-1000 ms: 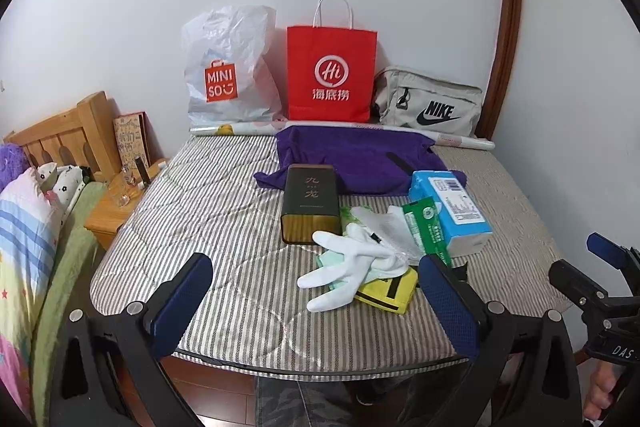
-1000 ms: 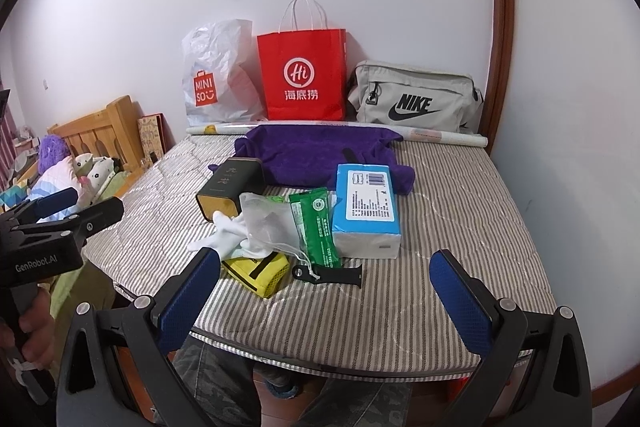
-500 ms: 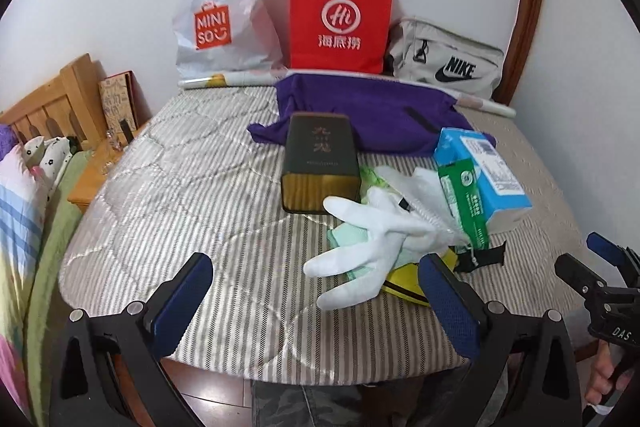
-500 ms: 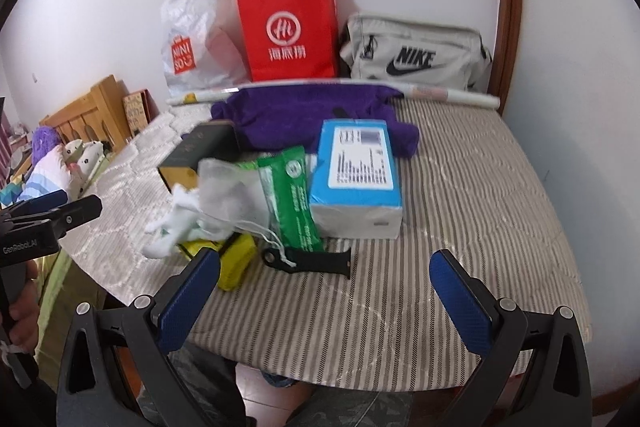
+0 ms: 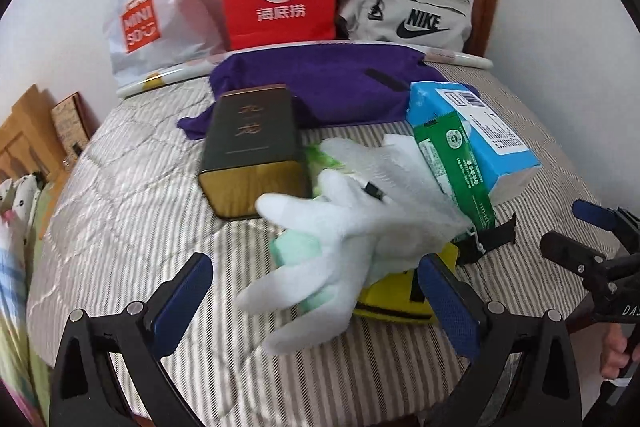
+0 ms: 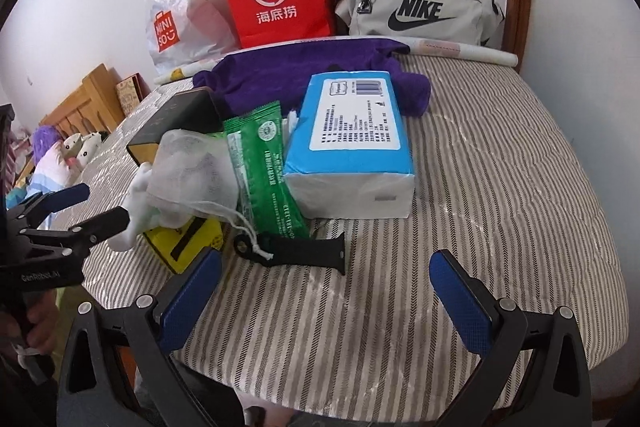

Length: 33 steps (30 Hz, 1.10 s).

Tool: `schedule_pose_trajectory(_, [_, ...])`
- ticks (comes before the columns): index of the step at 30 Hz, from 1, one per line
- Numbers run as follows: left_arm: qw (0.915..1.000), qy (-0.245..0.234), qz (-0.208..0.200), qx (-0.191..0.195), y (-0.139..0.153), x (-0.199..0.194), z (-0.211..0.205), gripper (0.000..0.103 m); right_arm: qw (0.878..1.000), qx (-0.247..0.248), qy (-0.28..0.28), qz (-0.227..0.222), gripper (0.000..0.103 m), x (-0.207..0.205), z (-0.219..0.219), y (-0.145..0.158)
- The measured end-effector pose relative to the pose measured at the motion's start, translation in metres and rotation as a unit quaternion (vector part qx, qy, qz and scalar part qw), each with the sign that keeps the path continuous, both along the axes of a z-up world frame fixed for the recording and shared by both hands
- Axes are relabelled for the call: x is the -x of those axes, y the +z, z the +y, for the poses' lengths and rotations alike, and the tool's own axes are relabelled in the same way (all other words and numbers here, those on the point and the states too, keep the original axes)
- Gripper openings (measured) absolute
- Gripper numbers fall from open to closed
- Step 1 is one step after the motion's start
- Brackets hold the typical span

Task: Organize soft objects
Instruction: 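Close the left gripper on the white gloves while the right gripper approaches the green sachet, then grasp the green sachet with the right gripper and lift it while the left gripper lifts the gloves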

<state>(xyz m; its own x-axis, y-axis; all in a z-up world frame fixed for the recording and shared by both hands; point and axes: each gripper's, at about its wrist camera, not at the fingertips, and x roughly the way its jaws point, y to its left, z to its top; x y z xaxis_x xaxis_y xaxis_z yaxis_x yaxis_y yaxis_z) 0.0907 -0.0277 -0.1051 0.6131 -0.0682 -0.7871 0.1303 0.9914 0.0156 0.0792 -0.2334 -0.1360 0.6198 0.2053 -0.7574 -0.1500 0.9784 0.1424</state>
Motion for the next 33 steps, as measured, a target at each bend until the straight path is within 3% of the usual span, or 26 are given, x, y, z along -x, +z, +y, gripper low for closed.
schedule_pose_trajectory(8, [0.9988, -0.040, -0.006, -0.028, -0.013, -0.017, -0.019, 0.103, 1.000, -0.018, 0.006, 0.009, 0.103, -0.013, -0.001, -0.010])
schedule_pose_trajectory(11, [0.9988, -0.043, -0.015, -0.020, -0.015, -0.019, -0.018, 0.100, 1.000, -0.021, 0.012, 0.002, 0.102, -0.017, 0.003, -0.013])
schedule_pose_trajectory(12, [0.9987, -0.045, -0.014, -0.017, -0.016, -0.021, -0.017, 0.097, 1.000, -0.020, 0.015, -0.002, 0.102, -0.017, 0.005, -0.014])
schedule_pose_trajectory(17, [0.9991, -0.041, -0.009, 0.012, -0.019, -0.027, -0.005, 0.048, 0.999, 0.000, 0.037, -0.002, 0.090, -0.026, 0.023, -0.023])
schedule_pose_trajectory(20, [0.9990, -0.030, -0.006, 0.034, -0.019, -0.026, 0.007, 0.038, 0.999, 0.011, 0.046, 0.005, 0.085, -0.030, 0.031, -0.030])
schedule_pose_trajectory(24, [0.9991, -0.014, -0.015, 0.038, -0.014, -0.022, 0.023, 0.034, 0.998, 0.032, 0.058, 0.007, 0.085, -0.029, 0.038, -0.033])
schedule_pose_trajectory(28, [0.9988, -0.001, -0.013, 0.047, -0.013, -0.020, 0.034, 0.034, 0.999, 0.010, 0.052, 0.005, 0.085, -0.033, 0.040, -0.032])
schedule_pose_trajectory(33, [0.9986, -0.003, -0.008, 0.052, -0.016, -0.019, 0.039, 0.034, 0.998, 0.040, 0.041, 0.005, 0.085, -0.041, 0.055, -0.040])
